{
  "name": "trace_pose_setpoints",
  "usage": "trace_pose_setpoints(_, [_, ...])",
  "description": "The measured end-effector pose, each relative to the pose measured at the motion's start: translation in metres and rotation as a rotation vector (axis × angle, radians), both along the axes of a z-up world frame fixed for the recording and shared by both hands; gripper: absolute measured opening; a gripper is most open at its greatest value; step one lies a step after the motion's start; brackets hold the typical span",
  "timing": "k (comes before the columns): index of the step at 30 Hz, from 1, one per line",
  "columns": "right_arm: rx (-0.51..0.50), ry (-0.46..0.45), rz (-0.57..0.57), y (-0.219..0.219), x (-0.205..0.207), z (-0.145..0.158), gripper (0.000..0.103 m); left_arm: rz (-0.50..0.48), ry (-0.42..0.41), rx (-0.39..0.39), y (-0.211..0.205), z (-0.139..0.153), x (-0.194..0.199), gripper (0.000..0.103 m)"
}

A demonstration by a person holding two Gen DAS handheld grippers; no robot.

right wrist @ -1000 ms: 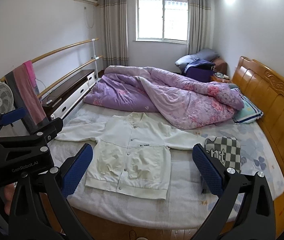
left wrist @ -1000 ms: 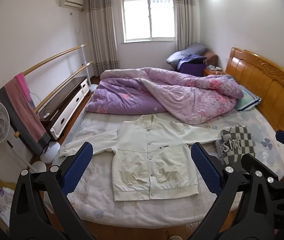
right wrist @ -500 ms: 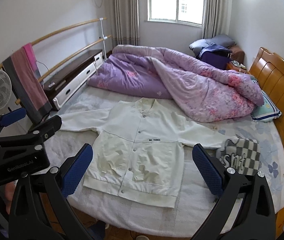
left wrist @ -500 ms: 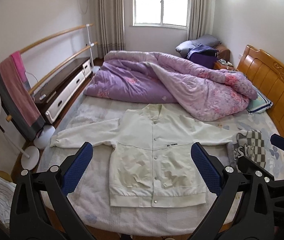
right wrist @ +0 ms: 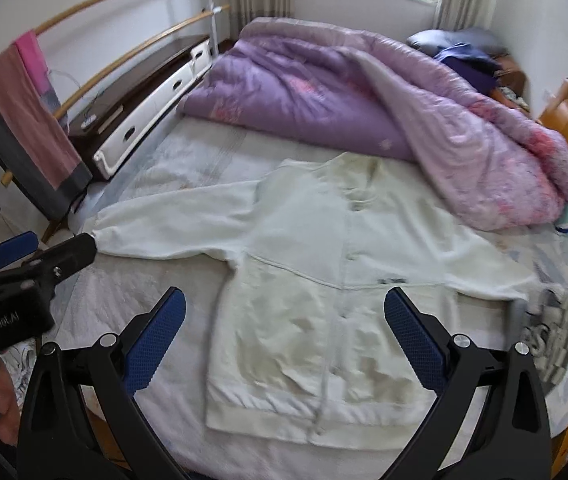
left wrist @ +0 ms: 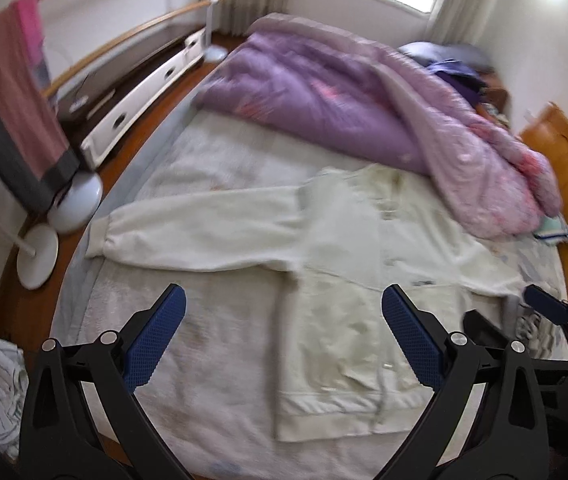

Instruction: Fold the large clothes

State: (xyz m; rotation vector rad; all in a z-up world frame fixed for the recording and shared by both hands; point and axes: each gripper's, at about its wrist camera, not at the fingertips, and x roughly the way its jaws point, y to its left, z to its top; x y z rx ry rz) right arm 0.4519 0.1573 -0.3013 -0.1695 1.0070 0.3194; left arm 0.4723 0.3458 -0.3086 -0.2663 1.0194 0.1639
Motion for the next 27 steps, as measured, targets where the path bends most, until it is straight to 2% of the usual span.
trace_pose_setpoints(1, [0.000,0.000,0.009,0.011,0.007,-0.007,0.094,0.024,0.022,-0.003,0.016,-0.011,0.005,0.098])
trace_pose_setpoints(3, [-0.002,0.012,0.031,0.036,0.024,-0.027,0.081,0.094,0.059,-0.038,0.062,-0.041,0.017,0.098])
trace_pose_setpoints(5, [0.006,0.045,0.054,0.057,0.045,-0.051,0.060,0.173,0.078,-0.049,0.099,-0.066,0.023,0.098])
trace_pose_setpoints(6, [0.002,0.076,0.058,0.068,0.059,-0.068,0.056,0.219,0.092,-0.072,0.122,-0.084,0.028,0.098])
trace_pose_setpoints(7, [0.011,0.104,0.059,0.073,0.069,-0.078,0.046,0.263,0.107,-0.085,0.143,-0.100,0.031,0.098])
trace_pose_setpoints(8, [0.033,0.140,0.063,0.079,0.081,-0.094,0.032,0.320,0.122,-0.093,0.167,-0.120,0.034,0.098])
trace_pose_setpoints(11, [0.040,0.184,0.075,0.093,0.108,-0.129,0.008,0.436,0.149,-0.090,0.216,-0.163,0.041,0.098])
trace_pose_setpoints(14, [0.054,0.212,0.083,0.098,0.132,-0.164,0.005,0.550,0.203,-0.142,0.265,-0.218,0.044,0.098])
trace_pose_setpoints(20, [0.104,0.286,0.046,0.099,0.171,-0.228,0.005,0.633,0.224,-0.196,0.303,-0.274,0.045,0.096])
trace_pose_setpoints(22, [0.129,0.322,0.035,0.098,0.181,-0.249,0.005,0.665,0.241,-0.204,0.313,-0.291,0.042,0.070])
trace_pose_setpoints(24, [0.133,0.345,0.031,0.100,0.187,-0.266,0.005,0.678,0.238,-0.244,0.320,-0.303,0.041,0.063])
trace_pose_setpoints(26, [0.142,0.377,0.021,0.100,0.191,-0.282,0.005,0.688,0.239,-0.237,0.324,-0.308,0.041,0.055])
trace_pose_setpoints(27, [0.122,0.397,0.021,0.100,0.193,-0.292,0.005,0.683,0.232,-0.234,0.326,-0.309,0.043,0.041])
